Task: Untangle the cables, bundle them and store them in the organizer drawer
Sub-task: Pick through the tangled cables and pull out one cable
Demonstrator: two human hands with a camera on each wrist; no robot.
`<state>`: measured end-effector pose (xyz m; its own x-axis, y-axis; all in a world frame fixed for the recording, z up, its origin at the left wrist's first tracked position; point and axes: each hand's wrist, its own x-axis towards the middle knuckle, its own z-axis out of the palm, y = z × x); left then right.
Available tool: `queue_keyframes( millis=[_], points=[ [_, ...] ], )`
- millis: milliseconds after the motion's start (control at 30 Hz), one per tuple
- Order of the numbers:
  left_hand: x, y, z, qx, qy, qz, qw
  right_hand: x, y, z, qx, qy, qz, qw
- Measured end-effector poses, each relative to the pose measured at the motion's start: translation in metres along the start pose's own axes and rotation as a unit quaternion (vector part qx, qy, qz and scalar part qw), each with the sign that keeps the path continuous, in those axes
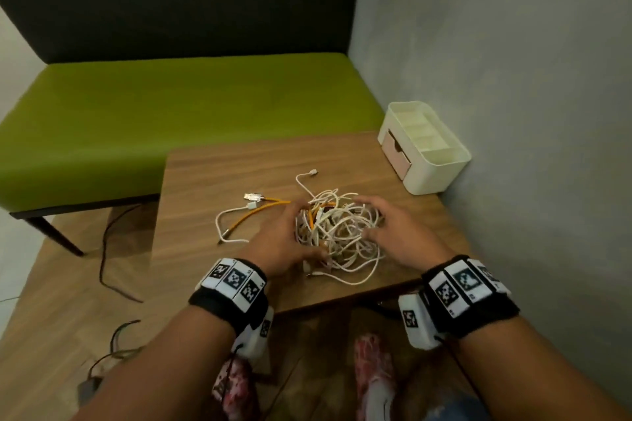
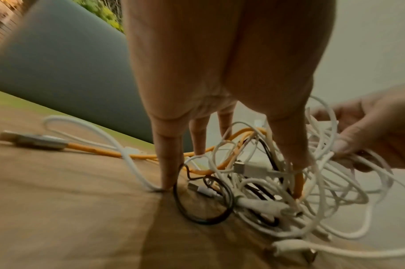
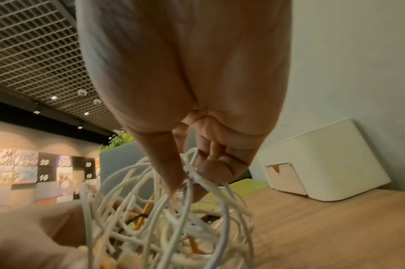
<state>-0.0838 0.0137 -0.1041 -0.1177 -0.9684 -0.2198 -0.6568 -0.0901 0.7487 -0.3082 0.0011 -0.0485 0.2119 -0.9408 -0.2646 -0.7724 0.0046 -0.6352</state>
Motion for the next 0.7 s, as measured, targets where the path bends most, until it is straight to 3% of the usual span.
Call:
queue_keyframes(
  millis=[100, 200, 333, 467, 533, 633, 700],
  points=[
    [0.015, 0.023, 0.013, -0.013, -0.005, 0.005, 1.0, -0.006, 0.011, -0.011, 0.036, 0.052, 0.014, 0.998],
    [0.028, 0.04, 0.013, -0.003, -0.019, -0.008, 1.0, -0.018, 0.009, -0.027, 0.028, 0.051, 0.016, 0.998],
    [0.034, 0.049, 0.01, 0.046, -0.034, -0.009, 0.998, -0.036, -0.006, -0.069, 0.037, 0.125, -0.054, 0.99],
    [0.031, 0.063, 0.009, 0.099, 0.013, 0.002, 0.995, -0.035, -0.023, -0.094, 0.096, 0.148, -0.106, 0.979],
    [0.029, 0.064, 0.009, 0.085, 0.042, 0.02, 0.995, -0.02, -0.024, -0.083, 0.071, 0.112, -0.102, 0.986],
    [0.033, 0.063, 0.002, 0.035, 0.112, 0.028, 0.993, 0.003, -0.018, -0.048, -0.003, -0.013, -0.076, 0.997],
    [0.035, 0.065, -0.006, -0.024, 0.151, 0.025, 0.988, 0.016, -0.011, -0.023, -0.07, -0.06, -0.08, 0.993]
  ],
)
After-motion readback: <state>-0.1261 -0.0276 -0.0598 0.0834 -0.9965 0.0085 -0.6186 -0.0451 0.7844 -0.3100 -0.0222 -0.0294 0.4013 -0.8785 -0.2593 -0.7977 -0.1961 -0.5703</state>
